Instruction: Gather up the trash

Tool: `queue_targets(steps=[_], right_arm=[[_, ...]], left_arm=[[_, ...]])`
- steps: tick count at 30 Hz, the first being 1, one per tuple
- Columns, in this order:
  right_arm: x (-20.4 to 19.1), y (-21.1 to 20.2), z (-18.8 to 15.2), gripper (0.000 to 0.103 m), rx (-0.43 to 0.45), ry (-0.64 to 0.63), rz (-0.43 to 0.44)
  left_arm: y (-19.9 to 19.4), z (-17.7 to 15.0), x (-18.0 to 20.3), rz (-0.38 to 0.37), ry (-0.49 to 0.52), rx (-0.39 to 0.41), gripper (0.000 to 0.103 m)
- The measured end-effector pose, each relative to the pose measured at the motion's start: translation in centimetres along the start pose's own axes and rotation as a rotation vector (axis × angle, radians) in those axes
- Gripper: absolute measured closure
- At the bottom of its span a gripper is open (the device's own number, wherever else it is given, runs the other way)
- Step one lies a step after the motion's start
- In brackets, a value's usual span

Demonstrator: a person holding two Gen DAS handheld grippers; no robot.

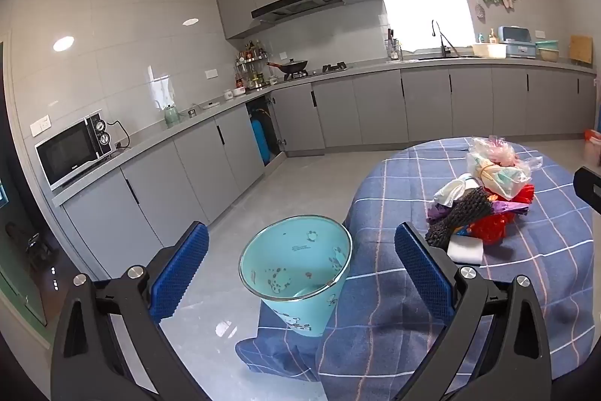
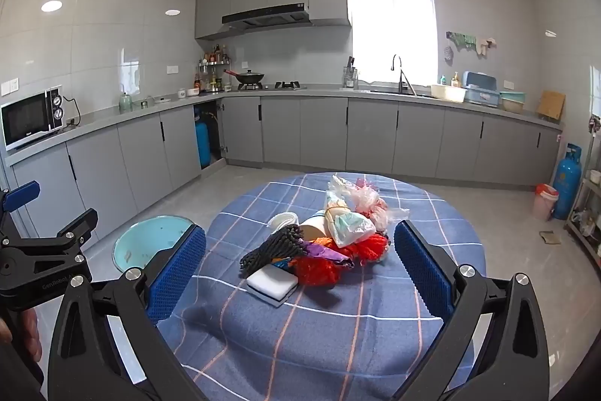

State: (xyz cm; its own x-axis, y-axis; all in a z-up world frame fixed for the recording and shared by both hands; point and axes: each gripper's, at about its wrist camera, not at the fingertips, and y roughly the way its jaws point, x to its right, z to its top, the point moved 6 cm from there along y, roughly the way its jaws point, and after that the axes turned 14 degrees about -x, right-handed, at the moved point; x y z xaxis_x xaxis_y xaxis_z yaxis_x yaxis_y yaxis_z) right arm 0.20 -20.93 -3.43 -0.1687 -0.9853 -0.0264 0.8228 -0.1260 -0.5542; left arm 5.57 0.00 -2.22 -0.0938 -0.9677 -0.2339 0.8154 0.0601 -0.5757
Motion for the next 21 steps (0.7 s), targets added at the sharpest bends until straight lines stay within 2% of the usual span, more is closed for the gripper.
queue_targets(steps=[21], right_arm=[[0.3, 0.07, -0.01, 0.004, -0.004, 0.002, -0.007]], left_arm=[[-0.22, 0.0, -0.19, 0.006, 0.012, 0.001, 0.005]])
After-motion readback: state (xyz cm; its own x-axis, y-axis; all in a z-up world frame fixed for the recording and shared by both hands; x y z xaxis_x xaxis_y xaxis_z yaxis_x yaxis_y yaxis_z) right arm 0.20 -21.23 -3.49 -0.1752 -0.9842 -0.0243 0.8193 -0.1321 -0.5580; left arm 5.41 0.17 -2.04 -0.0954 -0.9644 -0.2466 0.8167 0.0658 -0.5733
